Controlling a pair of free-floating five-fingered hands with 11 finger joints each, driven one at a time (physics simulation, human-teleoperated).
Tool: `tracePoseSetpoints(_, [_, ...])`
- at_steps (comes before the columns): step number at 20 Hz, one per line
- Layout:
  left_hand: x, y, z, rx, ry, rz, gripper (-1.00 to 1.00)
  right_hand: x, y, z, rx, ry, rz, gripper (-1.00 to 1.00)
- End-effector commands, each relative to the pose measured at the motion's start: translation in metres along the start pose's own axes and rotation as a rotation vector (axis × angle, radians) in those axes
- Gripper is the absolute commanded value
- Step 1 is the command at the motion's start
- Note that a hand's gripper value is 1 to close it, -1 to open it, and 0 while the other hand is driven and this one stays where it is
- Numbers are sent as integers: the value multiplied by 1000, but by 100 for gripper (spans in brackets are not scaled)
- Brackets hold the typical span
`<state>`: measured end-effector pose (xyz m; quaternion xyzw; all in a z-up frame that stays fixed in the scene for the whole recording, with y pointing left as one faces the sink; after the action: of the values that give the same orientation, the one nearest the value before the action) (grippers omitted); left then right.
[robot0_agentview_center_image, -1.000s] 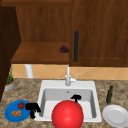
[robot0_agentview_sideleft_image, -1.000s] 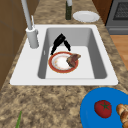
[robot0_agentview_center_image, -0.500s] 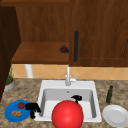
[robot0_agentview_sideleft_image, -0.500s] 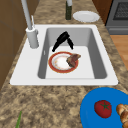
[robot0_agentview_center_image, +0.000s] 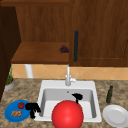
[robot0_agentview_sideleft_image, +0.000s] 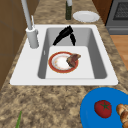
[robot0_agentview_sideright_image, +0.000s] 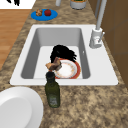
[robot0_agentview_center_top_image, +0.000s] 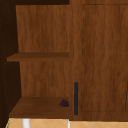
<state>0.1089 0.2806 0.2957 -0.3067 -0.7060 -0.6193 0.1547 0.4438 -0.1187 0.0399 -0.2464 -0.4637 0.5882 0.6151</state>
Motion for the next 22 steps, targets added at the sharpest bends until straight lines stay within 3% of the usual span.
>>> tracePoseSetpoints(1, [0,0,0,0,0,0,0,2,-3,16,-114,-12,16,-100])
tracePoseSetpoints(4, [0,0,0,0,0,0,0,6,-11,28,-184,-8,16,-100])
tracePoseSetpoints(13, [0,0,0,0,0,0,0,15,-33,57,-265,41,-8,-100])
tracePoseSetpoints(18, [0,0,0,0,0,0,0,24,-44,81,-246,81,-91,-100])
tracePoseSetpoints(22, [0,0,0,0,0,0,0,30,-51,102,-242,124,-119,-100])
